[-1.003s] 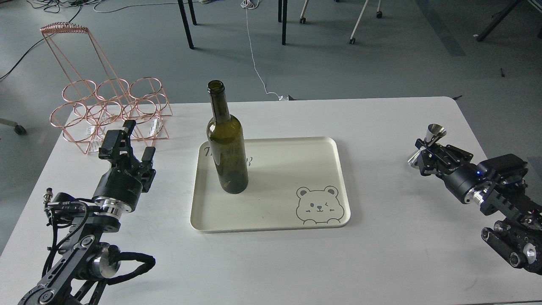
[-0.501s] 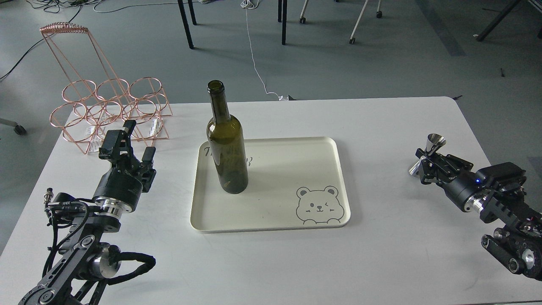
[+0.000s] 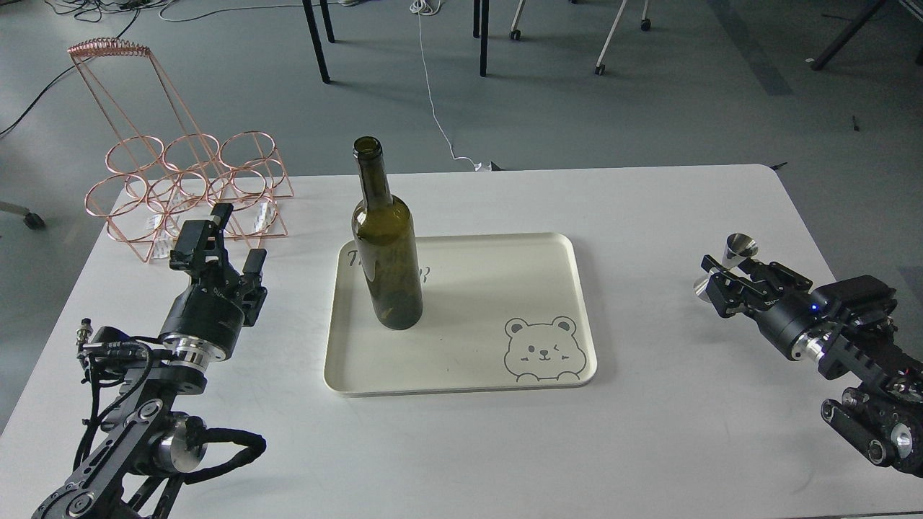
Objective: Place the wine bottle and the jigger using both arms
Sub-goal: 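Lift the jigger with the right gripper and carry it off the tray, then release the jigger on the table and pull the right gripper back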
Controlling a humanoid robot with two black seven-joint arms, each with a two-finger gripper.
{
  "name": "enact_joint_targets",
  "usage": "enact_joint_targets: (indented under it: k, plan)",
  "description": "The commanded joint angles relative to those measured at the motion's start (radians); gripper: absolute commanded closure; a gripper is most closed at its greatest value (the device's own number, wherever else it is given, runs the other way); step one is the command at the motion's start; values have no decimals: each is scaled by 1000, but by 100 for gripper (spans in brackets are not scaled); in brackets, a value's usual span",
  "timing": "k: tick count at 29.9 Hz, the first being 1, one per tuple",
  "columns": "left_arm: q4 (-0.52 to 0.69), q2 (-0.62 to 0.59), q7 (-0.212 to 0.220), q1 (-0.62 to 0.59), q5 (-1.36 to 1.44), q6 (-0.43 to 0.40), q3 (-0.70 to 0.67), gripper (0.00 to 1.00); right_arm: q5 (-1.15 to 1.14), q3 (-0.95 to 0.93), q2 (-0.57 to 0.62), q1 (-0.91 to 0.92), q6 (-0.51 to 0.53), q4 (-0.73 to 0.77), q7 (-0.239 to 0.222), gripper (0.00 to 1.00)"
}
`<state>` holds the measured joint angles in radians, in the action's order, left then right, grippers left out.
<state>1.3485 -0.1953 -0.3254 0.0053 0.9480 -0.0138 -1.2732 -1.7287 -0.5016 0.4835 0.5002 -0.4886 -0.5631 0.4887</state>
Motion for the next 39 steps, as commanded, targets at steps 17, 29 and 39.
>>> enact_joint_targets:
  k: [17,29,39]
  plan:
    - [0,2,0,1,0,0,0,2,21,104,357,-78,0,-296,0,5]
    - [0,2,-3,-1,2,0,0,2,662,94,558,18,73,-787,0,4]
    - [0,-12,-64,-1,2,0,-2,2,1346,87,262,196,344,-742,0,3]
